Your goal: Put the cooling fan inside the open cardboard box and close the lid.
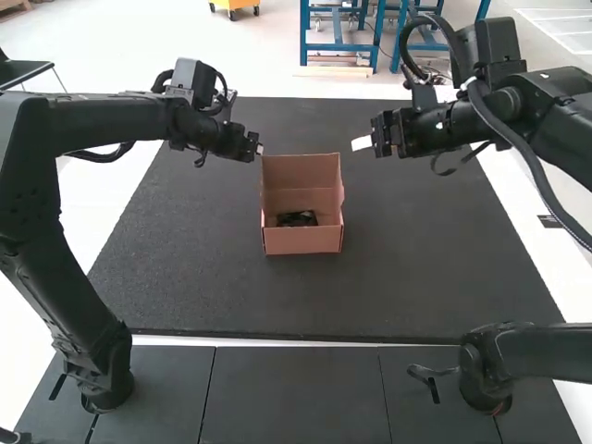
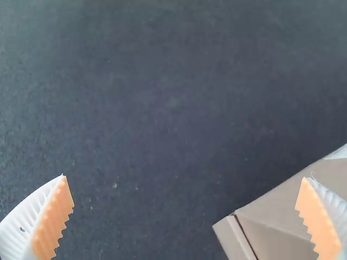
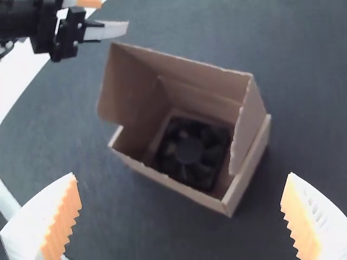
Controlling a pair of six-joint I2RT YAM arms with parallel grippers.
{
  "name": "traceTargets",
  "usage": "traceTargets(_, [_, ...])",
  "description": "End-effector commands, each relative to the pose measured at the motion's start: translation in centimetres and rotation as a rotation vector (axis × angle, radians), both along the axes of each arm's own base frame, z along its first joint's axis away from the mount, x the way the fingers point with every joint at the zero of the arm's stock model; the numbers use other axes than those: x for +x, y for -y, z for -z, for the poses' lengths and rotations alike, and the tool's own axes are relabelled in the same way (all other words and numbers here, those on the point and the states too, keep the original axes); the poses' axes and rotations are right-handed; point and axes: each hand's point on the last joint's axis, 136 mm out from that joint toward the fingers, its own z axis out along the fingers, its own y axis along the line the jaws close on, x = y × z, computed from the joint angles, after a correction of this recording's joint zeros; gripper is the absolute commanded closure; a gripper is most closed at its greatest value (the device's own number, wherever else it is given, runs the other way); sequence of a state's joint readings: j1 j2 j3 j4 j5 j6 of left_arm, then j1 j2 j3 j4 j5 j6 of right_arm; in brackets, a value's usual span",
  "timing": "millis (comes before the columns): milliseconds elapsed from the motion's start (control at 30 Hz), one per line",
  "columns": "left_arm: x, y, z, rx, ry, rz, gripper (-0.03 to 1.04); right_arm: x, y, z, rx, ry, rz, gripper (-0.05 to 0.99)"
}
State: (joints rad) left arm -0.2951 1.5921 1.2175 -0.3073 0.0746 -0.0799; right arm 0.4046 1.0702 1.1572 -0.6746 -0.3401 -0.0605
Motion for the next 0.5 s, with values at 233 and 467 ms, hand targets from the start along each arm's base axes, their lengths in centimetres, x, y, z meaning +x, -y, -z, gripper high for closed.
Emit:
traceTargets(233, [1.9,1.4,-2.7,-0.041,0.054,0.007,0.04,-1.0,0.1,0.9,-0.004,-0.030,-0.001,0.10])
traceTargets(467, [0.7,4.2,-2.5,-0.061,0.016,0.094,0.04,-1.0,0.0,1.4,-0.006,-0.039,-0.003,0.10])
